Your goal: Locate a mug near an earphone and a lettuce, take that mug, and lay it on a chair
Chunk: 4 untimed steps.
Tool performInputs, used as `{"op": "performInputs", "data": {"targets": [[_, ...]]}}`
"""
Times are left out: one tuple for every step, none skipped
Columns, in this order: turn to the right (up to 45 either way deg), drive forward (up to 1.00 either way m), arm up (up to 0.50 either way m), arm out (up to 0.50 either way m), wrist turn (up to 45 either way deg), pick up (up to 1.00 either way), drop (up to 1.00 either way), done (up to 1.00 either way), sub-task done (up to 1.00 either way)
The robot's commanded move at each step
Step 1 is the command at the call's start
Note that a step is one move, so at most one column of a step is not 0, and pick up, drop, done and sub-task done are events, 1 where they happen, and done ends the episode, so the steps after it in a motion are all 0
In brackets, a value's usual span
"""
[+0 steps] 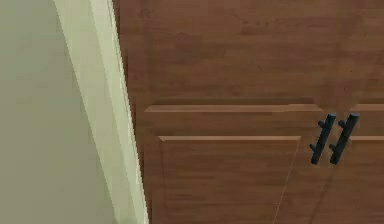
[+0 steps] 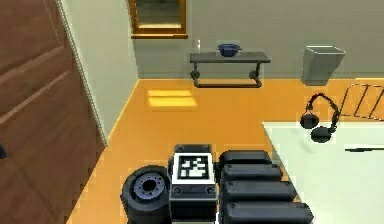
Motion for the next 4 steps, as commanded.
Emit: {"op": "performInputs", "data": {"targets": [[0.0, 0.15, 0.00, 0.00, 0.0, 0.00, 0.00, 0.00, 0.00], [-45.0, 0.00, 0.00, 0.00, 0.0, 0.00, 0.00, 0.00, 0.00], [-45.0, 0.00, 0.00, 0.00, 0.0, 0.00, 0.00, 0.00, 0.00], [-45.0, 0.00, 0.00, 0.00, 0.0, 0.00, 0.00, 0.00, 0.00]]}}
